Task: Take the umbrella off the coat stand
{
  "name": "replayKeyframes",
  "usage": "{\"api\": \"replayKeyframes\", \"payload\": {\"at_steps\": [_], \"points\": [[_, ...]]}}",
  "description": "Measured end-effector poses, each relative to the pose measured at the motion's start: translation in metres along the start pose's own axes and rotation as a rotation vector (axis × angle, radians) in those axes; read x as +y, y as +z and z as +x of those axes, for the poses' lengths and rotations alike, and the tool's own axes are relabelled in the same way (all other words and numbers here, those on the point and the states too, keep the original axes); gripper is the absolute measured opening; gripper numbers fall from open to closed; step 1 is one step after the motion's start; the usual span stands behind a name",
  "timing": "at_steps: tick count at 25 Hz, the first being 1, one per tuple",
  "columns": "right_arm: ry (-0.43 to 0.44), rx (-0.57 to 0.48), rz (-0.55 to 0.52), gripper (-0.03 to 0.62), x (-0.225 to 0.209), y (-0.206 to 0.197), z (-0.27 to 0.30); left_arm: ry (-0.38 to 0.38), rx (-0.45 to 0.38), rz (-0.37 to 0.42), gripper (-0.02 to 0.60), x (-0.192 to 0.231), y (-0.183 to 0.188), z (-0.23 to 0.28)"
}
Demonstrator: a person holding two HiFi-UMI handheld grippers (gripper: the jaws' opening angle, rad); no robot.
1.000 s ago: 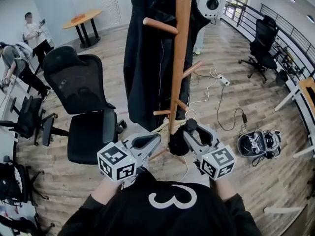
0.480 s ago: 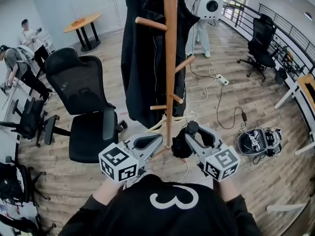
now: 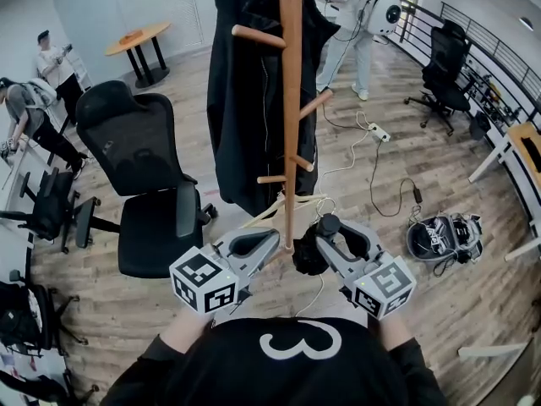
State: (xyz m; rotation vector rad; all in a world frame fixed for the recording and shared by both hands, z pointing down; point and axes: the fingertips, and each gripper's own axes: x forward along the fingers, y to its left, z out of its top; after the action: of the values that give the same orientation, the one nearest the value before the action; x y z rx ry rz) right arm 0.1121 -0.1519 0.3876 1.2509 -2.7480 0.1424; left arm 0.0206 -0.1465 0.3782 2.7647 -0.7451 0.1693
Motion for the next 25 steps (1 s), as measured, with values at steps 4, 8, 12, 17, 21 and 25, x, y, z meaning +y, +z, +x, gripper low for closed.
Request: {"api": "replayKeyframes", "payload": {"at_steps": [4, 8, 12, 17, 21, 25], "points": [[0.012, 0.000, -0.022, 0.189, 0.020, 0.004, -0.005, 0.001, 0.005, 0.016, 0.017, -0.004, 0.000, -0.013], [0.028, -0.028, 0.015, 0.189, 0.043, 0.013, -0.011, 0.011, 0.004, -0.001, 0.017, -0.004, -0.002, -0.034], [0.054, -0.043, 0.020, 0.189, 0.074, 0.019, -0.013, 0.007, 0.002, -0.008, 0.017, -0.009, -0.005, -0.056], [0.064, -0.053, 0.040, 0.189, 0.106, 0.020, -0.024, -0.013, -0.008, 0.002, 0.017, -0.024, -0.006, -0.081], [0.050, -0.045, 0.035, 0.189, 0.129, 0.018, -0.034, -0.036, -0.013, 0.002, 0.017, -0.038, -0.009, -0.098], [0.024, -0.039, 0.022, 0.189, 0.152, 0.015, -0.049, -0.060, -0.019, 0.006, 0.017, -0.057, -0.016, -0.115]]}}
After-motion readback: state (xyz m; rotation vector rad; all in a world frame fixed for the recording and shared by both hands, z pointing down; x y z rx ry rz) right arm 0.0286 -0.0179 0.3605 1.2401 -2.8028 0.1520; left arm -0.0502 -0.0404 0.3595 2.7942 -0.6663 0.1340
